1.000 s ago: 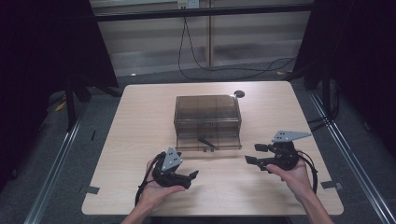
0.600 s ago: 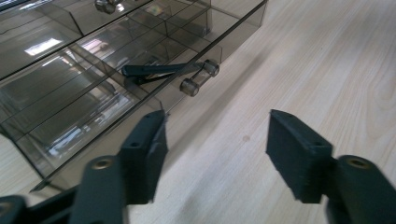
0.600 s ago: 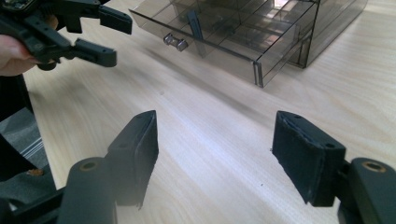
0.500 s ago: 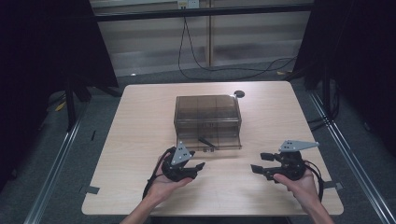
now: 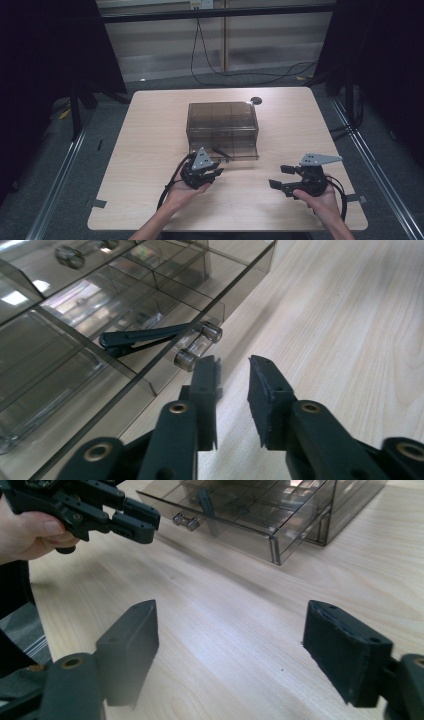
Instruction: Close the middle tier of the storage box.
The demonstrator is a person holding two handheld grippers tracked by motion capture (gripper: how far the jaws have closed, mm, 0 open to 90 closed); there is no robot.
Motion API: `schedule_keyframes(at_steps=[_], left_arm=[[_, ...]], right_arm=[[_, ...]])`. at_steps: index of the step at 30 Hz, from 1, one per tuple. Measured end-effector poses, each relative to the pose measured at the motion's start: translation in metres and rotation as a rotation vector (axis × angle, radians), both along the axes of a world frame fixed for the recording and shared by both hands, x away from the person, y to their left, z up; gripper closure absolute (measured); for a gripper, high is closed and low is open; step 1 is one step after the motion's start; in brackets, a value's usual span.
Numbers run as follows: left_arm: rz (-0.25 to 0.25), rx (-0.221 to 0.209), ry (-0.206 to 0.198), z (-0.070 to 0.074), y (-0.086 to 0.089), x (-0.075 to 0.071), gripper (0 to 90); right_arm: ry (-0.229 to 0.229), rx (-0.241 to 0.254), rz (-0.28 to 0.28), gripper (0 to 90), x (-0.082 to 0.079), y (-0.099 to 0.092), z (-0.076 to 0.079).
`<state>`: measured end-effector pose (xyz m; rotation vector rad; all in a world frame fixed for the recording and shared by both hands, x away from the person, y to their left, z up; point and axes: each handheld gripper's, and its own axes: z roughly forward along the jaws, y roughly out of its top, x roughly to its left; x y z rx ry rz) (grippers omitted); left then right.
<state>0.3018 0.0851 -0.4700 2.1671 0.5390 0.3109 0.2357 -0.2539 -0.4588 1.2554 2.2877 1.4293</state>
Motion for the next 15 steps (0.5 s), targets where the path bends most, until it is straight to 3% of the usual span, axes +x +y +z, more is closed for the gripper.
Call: schedule_keyframes(at_steps=[6,8,15], left_arm=[[-0.014,0.009,0.024,-0.005,-0.004,0.004,79.0],[-0.023,0.041,0.024,-0.005,-0.006,0.004,81.0],[-0.037,0.044,0.029,-0.002,-0.013,0.009,85.7]], right_arm=[[-0.006,-0.001,-0.018,19.7,0.0,-0.003,-0.001],[-0.004,-0.001,-0.016,19.3,-0.001,-0.002,-0.001],[0.01,-0.02,-0.003,18.9,-0.004,0.001,-0.006]])
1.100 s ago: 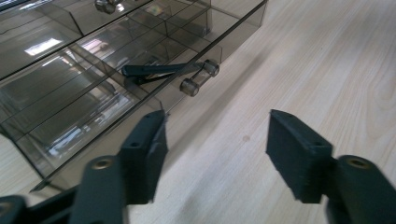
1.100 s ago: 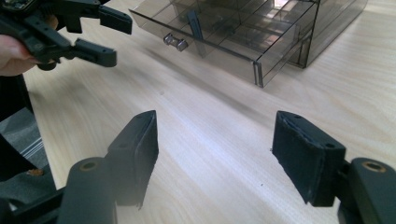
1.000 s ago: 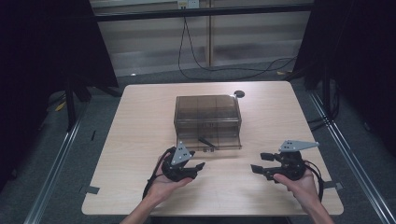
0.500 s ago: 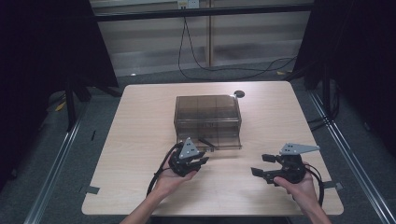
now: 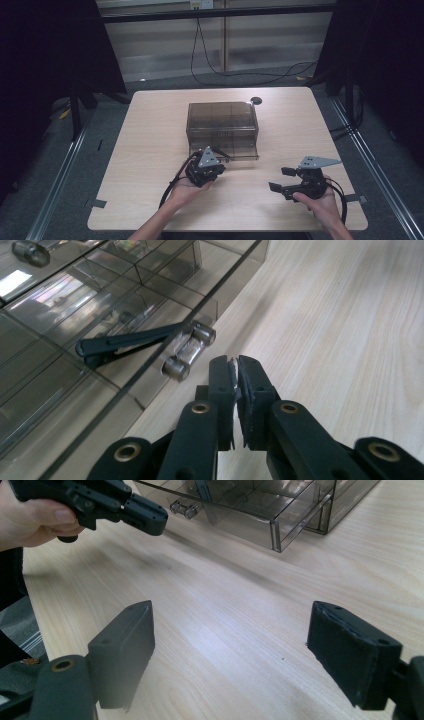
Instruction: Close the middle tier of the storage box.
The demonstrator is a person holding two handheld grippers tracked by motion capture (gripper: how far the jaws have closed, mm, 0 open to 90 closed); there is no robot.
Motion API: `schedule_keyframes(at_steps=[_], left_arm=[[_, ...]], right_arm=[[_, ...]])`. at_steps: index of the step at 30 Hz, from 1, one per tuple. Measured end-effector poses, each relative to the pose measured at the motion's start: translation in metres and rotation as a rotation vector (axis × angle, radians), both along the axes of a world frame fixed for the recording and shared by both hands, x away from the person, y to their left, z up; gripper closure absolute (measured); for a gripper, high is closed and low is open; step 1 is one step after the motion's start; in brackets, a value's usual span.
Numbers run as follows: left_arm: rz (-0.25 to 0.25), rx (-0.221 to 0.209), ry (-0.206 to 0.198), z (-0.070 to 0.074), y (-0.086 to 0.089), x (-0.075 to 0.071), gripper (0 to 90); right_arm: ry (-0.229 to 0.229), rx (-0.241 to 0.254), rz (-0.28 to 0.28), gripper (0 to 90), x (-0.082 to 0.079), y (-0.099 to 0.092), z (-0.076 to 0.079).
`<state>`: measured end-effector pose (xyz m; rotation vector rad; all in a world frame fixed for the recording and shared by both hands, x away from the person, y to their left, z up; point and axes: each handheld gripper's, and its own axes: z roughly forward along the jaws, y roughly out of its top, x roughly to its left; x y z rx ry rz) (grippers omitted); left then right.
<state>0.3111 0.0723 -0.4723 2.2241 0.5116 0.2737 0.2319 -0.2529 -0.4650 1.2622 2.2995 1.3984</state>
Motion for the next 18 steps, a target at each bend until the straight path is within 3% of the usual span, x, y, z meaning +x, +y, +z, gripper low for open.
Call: schedule_keyframes(at_steps=[2,4,5,6,9,18], left_arm=[[-0.007,0.016,-0.006,0.0,0.0,0.003,87.3],[0.009,0.002,0.002,-0.003,-0.002,0.003,89.0],[-0.006,0.036,0.0,-0.002,-0.001,0.005,89.3],[-0.002,0.02,0.006,-0.004,-0.002,0.005,89.6],[-0.01,0.052,0.009,-0.007,-0.004,0.007,90.0],[0.007,0.051,0.008,-0.01,-0.008,0.012,90.0]], right_arm=[[0.0,0.001,0.003,18.9,-0.001,0.0,0.0],[-0.002,0.005,0.002,19.1,-0.001,0.0,0.001],[-0.006,0.004,0.006,19.3,-0.001,-0.001,0.0],[-0.003,0.003,0.004,19.3,-0.001,-0.001,0.0],[-0.001,0.001,0.004,19.3,-0.001,-0.001,-0.001],[0.007,0.005,0.019,19.3,0.0,0.0,-0.003]])
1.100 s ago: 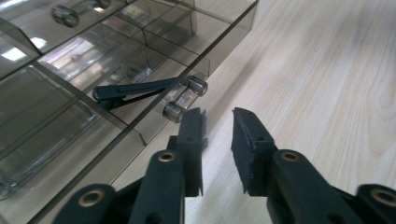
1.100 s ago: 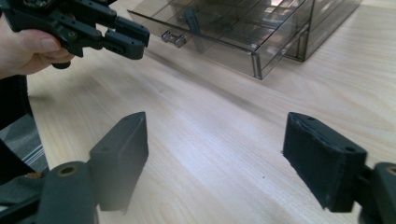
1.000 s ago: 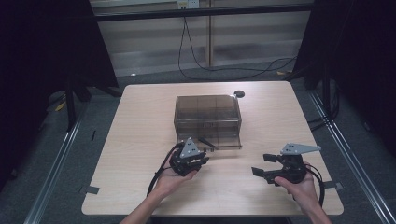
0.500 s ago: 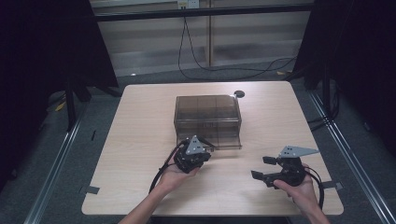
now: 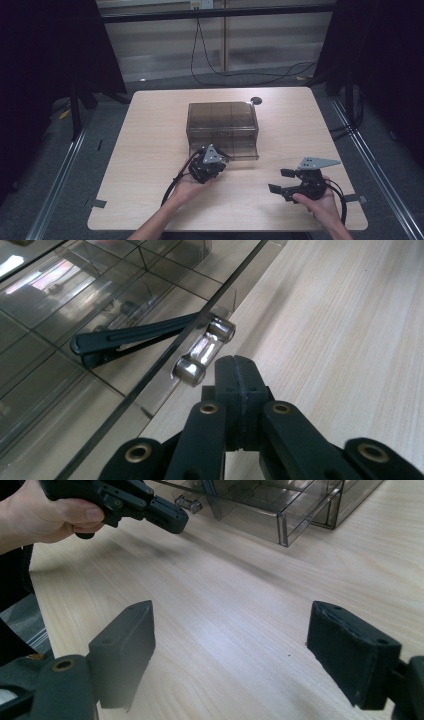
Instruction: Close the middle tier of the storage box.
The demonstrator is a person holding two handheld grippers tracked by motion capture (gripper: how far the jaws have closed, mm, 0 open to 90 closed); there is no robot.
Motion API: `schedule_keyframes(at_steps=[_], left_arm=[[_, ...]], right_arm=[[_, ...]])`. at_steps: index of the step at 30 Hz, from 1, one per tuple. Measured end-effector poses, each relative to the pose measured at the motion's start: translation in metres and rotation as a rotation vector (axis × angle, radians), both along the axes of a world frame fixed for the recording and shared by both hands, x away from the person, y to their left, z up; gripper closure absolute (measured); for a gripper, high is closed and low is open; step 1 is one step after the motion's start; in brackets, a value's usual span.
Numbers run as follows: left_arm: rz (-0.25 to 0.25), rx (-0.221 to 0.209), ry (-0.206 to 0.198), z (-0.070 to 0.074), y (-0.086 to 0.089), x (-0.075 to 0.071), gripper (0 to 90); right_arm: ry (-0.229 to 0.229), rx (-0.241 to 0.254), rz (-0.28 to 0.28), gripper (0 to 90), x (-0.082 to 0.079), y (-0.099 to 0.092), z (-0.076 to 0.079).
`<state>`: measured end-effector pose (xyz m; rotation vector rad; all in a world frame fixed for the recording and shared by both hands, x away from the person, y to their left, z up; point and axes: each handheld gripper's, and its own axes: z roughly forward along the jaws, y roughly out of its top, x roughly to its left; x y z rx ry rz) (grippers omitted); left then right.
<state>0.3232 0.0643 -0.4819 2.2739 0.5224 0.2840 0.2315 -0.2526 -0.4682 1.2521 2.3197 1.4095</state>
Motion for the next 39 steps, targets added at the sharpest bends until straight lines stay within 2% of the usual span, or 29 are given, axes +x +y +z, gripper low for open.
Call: schedule_keyframes(at_steps=[2,3,4,6,7,8,9,12,14,20,26,30,31,36,39], left_arm=[[-0.006,0.014,-0.005,0.001,-0.002,0.002,90.0],[0.005,0.003,-0.002,0.001,-0.003,0.002,90.0],[-0.007,0.018,-0.011,0.001,-0.004,0.003,90.0],[0.013,-0.006,-0.002,0.0,-0.006,0.002,90.0],[-0.004,0.019,-0.012,0.001,-0.005,0.003,90.0],[0.008,0.014,-0.013,0.0,-0.006,0.002,90.0],[-0.002,0.023,-0.014,0.0,-0.006,0.003,90.0],[0.014,0.006,-0.011,-0.001,-0.007,0.003,90.0],[0.007,0.022,-0.014,0.0,-0.006,0.004,90.0],[0.015,0.029,-0.018,0.001,-0.005,0.005,90.0],[0.043,0.004,-0.017,0.0,-0.005,0.007,90.0],[0.045,0.005,-0.017,0.001,-0.002,0.008,90.0],[0.037,0.027,-0.018,0.002,-0.001,0.009,90.0],[0.059,-0.001,-0.014,0.0,-0.002,0.01,90.0],[0.06,0.011,-0.025,0.002,-0.001,0.011,90.0]], right_arm=[[0.003,-0.003,0.001,19.3,0.0,0.0,0.0],[0.005,-0.003,0.0,19.3,0.0,0.001,0.0],[0.006,-0.003,0.003,19.3,-0.001,0.001,0.0],[0.004,0.0,0.009,19.4,-0.001,0.001,0.0],[0.004,0.0,0.009,19.4,-0.001,0.001,0.0],[0.004,0.0,0.009,19.4,-0.001,0.001,0.0],[0.005,0.001,0.009,19.5,-0.001,0.001,0.0],[0.005,-0.002,0.012,19.5,-0.001,0.001,0.0],[0.007,-0.002,0.015,19.5,-0.001,0.001,-0.001],[0.014,-0.005,0.026,19.8,-0.001,0.003,-0.002],[0.01,-0.005,0.025,19.8,-0.001,0.003,-0.001],[0.013,0.001,0.034,20.3,-0.001,0.003,-0.001],[0.011,0.0,0.034,20.3,-0.001,0.003,-0.001],[0.013,-0.001,0.037,20.4,-0.001,0.003,-0.001],[0.012,-0.003,0.042,20.2,0.0,0.003,-0.002]])
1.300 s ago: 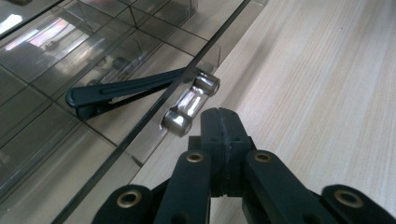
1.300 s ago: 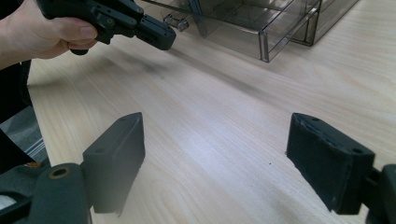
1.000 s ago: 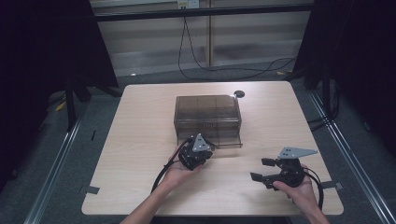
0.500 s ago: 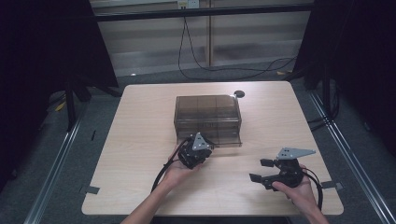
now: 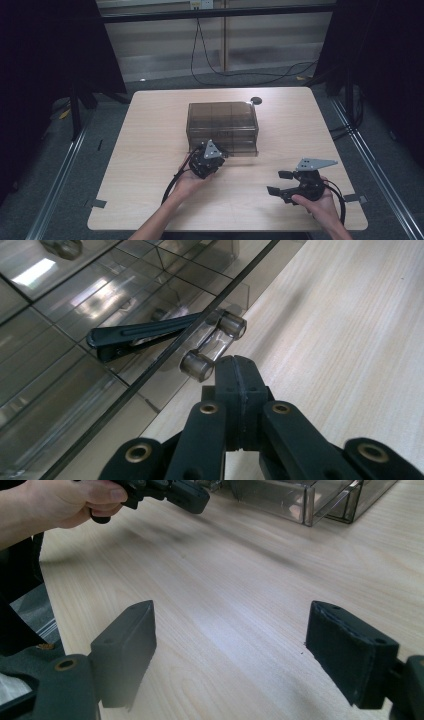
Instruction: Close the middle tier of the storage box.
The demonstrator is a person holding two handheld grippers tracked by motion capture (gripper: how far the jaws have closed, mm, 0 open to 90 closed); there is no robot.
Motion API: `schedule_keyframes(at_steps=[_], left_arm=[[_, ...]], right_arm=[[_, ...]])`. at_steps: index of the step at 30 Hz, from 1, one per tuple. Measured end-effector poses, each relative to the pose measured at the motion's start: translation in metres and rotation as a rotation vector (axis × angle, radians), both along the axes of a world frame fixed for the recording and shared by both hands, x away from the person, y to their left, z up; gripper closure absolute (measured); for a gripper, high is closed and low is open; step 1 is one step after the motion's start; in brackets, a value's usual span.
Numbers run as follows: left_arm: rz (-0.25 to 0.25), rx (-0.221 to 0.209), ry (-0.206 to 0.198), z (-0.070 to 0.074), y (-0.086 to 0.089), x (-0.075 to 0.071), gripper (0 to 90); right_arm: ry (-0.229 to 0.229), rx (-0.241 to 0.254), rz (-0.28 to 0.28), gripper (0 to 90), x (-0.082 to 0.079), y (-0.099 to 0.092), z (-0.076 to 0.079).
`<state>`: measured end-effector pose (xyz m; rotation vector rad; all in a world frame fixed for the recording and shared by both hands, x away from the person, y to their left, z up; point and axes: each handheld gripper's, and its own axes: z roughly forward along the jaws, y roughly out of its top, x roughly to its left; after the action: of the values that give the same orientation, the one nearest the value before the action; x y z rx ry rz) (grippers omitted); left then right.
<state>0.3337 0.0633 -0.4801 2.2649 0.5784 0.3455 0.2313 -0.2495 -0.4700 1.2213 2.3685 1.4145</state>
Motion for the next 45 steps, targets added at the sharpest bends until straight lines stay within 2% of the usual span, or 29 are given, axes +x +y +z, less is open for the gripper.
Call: schedule_keyframes(at_steps=[2,4,8,13,15,19,20,21,22,23,30,33,36,37,39,44,45], left_arm=[[-0.005,0.012,-0.004,0.0,0.001,0.001,90.0],[0.007,-0.004,-0.002,-0.001,-0.001,0.001,90.0],[0.001,0.01,-0.002,0.0,0.0,0.002,90.0],[0.019,-0.011,0.006,-0.002,-0.003,0.005,90.0],[0.003,0.018,0.0,0.001,-0.003,0.006,90.0],[0.016,0.003,-0.003,0.002,-0.005,0.008,90.0],[0.006,0.025,-0.005,0.003,-0.004,0.01,90.0],[0.021,0.001,-0.001,0.002,-0.005,0.01,90.0],[0.012,0.019,-0.003,0.003,-0.005,0.012,90.0],[0.019,0.003,-0.004,0.003,-0.005,0.012,90.0],[0.021,0.008,-0.002,0.003,-0.004,0.015,90.0],[0.039,-0.023,0.002,0.002,-0.005,0.015,90.0],[0.034,0.003,0.004,0.002,-0.005,0.017,90.0],[0.029,-0.005,0.008,0.002,-0.006,0.018,90.0],[0.022,0.019,0.007,0.004,-0.007,0.02,90.0],[0.022,0.01,0.0,0.007,-0.009,0.025,90.0],[0.022,0.021,0.001,0.008,-0.009,0.026,90.0]], right_arm=[[0.003,-0.001,-0.001,20.2,0.0,0.001,0.0],[0.004,-0.003,0.002,20.1,0.0,0.001,0.0],[0.003,-0.005,0.003,20.2,0.0,0.001,0.0],[0.005,-0.005,0.009,20.2,0.001,0.002,0.0],[0.007,-0.007,0.011,20.2,0.0,0.002,0.0],[0.005,-0.006,0.01,20.2,0.0,0.002,0.0],[0.004,-0.006,0.012,20.2,0.0,0.002,0.0],[0.004,-0.006,0.012,20.2,0.0,0.002,0.0],[0.004,-0.005,0.012,20.2,0.0,0.002,0.0],[0.003,-0.004,0.013,20.2,0.0,0.002,0.0],[0.004,-0.006,0.014,20.2,0.0,0.002,0.0],[0.002,-0.005,0.014,20.2,0.0,0.002,0.001],[-0.001,-0.005,0.014,20.2,0.0,0.002,0.001],[0.0,-0.004,0.016,20.5,0.0,0.002,0.001],[0.002,-0.004,0.016,20.8,0.0,0.002,0.001],[0.002,-0.003,0.018,20.8,0.0,0.002,0.0],[0.001,-0.003,0.019,20.8,0.0,0.002,0.0]])
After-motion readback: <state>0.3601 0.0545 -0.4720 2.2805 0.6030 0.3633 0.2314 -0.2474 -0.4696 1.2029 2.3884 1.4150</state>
